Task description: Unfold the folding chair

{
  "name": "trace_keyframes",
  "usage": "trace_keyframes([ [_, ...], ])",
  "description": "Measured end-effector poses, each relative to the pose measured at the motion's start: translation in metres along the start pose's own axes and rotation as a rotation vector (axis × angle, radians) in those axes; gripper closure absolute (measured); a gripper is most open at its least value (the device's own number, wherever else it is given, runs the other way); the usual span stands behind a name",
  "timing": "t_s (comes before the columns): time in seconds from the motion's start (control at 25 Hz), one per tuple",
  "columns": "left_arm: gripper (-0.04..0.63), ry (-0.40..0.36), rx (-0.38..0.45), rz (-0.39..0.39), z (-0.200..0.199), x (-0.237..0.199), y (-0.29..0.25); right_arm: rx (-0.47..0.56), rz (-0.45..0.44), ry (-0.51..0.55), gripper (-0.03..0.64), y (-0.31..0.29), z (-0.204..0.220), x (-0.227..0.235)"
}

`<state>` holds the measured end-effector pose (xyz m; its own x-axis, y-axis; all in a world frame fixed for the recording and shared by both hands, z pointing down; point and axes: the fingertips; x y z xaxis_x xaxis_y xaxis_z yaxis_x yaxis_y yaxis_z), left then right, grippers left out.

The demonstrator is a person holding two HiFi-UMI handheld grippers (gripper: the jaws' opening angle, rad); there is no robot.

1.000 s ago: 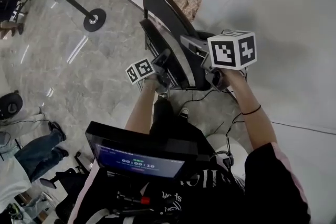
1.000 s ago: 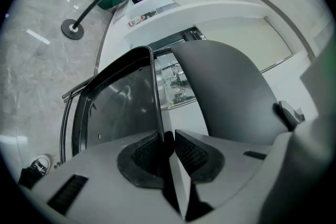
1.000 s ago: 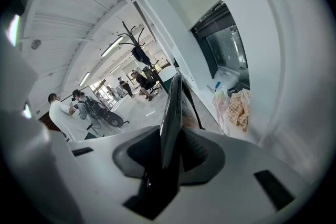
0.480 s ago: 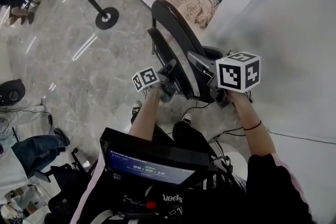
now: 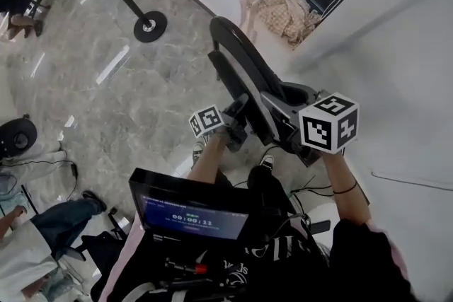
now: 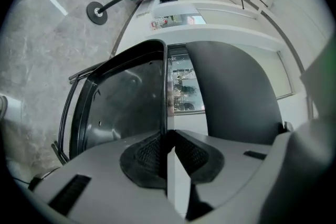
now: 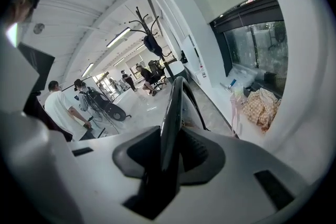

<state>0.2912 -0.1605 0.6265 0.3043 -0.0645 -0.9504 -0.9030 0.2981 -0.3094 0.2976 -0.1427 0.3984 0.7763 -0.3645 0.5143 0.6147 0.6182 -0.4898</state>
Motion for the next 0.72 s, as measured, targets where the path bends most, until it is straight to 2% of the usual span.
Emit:
trace_keyframes([
  [0.32, 0.54, -0.021, -0.045, -0.002, -0.069, -0.016, 0.057, 0.019, 0.065, -0.046, 0.499, -0.076, -0.029, -0.042],
  [0.72, 0.545, -0.089, -0.019, -0.038, -0.175, -0.063, 0.178, -0.024, 0.063, -0.131, 0.499, -0.196, -0.04, -0.118],
])
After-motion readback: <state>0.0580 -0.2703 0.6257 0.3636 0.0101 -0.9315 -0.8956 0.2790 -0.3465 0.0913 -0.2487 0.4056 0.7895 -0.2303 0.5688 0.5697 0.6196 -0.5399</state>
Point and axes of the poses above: the fingertips, and each gripper's own axes: y backward along the fingers, x to its right, z out of its underside, and after that the axes turned 9 degrees about -z, right-handed
